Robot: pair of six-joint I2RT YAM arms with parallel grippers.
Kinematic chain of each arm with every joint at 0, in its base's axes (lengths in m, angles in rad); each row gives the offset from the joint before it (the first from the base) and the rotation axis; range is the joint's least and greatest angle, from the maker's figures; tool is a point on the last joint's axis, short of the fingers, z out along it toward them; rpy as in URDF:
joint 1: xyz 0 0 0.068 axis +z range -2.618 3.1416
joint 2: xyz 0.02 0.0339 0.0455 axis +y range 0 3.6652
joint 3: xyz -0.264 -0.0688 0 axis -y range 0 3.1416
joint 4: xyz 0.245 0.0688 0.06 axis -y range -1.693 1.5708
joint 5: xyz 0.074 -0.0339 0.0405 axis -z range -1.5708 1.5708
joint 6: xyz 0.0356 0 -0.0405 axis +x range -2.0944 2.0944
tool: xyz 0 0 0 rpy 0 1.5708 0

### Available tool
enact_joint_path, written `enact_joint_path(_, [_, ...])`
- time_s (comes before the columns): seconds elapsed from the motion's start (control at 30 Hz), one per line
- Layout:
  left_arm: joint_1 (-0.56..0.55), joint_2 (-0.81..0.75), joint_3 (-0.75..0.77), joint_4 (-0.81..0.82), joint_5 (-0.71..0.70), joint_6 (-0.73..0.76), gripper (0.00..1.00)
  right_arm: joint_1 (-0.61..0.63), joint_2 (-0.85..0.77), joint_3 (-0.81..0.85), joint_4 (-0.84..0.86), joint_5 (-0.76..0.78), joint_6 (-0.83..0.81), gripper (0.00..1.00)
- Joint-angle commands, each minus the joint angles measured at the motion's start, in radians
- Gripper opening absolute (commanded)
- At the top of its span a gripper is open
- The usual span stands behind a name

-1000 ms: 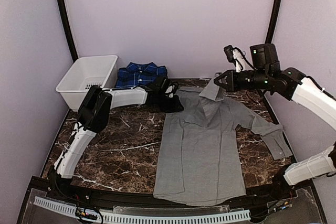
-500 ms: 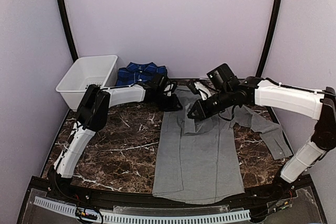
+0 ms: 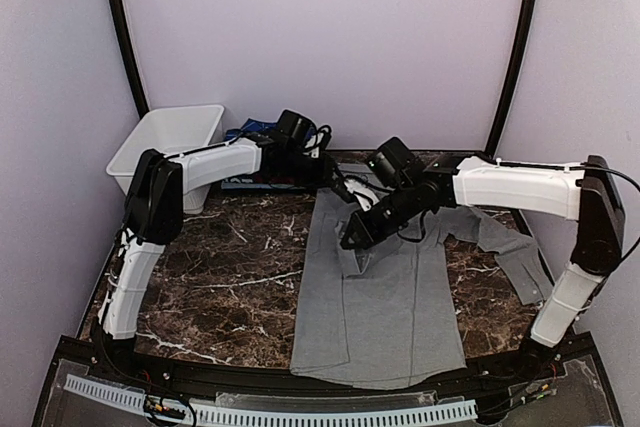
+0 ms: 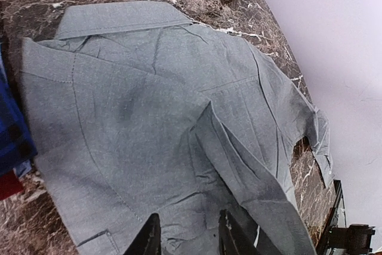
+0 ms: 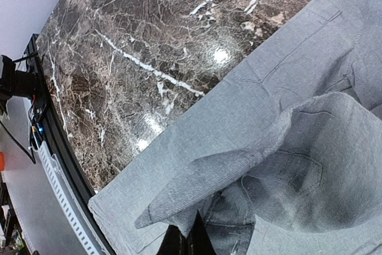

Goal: Fold and stack the long sleeve shirts
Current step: Fold the sleeve of the 1/3-folded shirt, then pick up the sleeve from the 1/3-folded shirt.

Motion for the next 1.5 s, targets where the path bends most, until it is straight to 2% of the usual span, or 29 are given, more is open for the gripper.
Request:
enact_joint_path(0.0, [0.032,-0.128,-0.072,-0.050,-0.011,-0.003,0.33,0.034,0.037,0.053,-0.041,-0.050,-0.035,0.00])
enact_joint_path(0.33, [0.039,-0.300,-0.281,-0.048,0.016,0.036,0.44,0.098,0.121,0.093,-0.068,-0.050,-0.033,0.02])
enact_joint_path(0.47, [0.039,-0.361,-0.373,-0.047,0.053,0.047,0.46,0.097,0.109,0.094,-0.043,-0.047,-0.006,0.17])
enact_joint_path(0.5, [0.040,-0.373,-0.414,-0.038,0.064,0.047,0.46,0.097,0.097,0.092,-0.030,-0.043,0.001,0.22])
enact_joint_path(0.57, [0.040,-0.410,-0.479,-0.016,0.094,0.045,0.48,0.097,0.068,0.084,-0.005,-0.035,0.017,0.41])
enact_joint_path(0.67, [0.035,-0.472,-0.578,-0.001,0.117,0.045,0.50,0.097,0.026,0.063,0.031,-0.002,0.045,0.54])
enact_joint_path(0.93, [-0.020,-0.614,-0.825,-0.006,0.138,0.056,0.50,0.084,-0.048,-0.074,0.104,0.067,0.118,0.55])
enact_joint_path(1.17, [-0.090,-0.714,-1.025,-0.014,0.084,0.028,0.50,0.003,-0.142,-0.248,0.243,0.102,0.223,0.54])
enact_joint_path(1.47, [-0.131,-0.687,-1.121,0.044,0.120,0.003,0.51,-0.138,-0.244,-0.377,0.366,0.106,0.297,0.54])
